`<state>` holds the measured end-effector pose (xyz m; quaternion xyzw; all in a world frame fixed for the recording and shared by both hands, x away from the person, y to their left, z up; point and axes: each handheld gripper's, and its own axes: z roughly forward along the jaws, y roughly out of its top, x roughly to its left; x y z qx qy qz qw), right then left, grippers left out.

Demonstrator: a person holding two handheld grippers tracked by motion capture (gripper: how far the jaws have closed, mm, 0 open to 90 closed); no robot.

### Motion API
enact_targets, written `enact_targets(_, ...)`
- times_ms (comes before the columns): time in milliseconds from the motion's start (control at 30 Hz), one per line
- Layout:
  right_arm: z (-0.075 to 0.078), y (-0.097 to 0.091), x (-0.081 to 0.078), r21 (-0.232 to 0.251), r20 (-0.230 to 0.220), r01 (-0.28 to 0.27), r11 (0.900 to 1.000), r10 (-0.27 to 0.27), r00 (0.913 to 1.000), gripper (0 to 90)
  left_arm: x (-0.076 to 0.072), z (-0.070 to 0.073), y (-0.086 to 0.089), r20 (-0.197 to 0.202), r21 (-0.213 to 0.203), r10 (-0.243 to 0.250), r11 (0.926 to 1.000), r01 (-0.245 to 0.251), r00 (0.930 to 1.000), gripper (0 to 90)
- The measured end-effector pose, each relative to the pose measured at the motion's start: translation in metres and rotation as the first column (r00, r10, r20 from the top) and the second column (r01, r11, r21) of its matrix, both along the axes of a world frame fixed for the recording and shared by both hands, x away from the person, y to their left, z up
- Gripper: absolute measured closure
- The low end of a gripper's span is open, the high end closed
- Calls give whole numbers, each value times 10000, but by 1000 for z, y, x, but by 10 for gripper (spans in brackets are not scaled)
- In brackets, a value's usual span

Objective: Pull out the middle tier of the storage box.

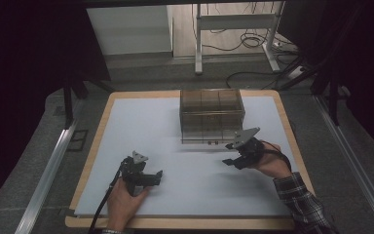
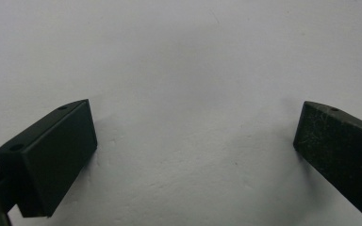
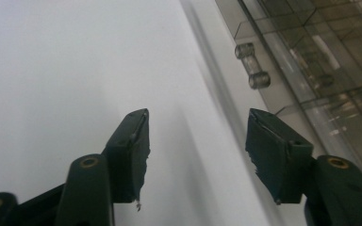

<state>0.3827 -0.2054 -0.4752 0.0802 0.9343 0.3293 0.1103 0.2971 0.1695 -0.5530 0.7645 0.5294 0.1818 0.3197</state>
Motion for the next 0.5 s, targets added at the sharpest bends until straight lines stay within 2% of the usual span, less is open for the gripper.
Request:
enact_targets(233,-4,-7,-8,248,-45,699,9972,-698,9976,316,0,0,0,-3,3,11,10000,-11,10000,0)
enact_targets(500,-8,-13,-19,517,-114,1211,9913,-1207,9926,224,0,0,0,17,-27,41,10000,-41,10000,0)
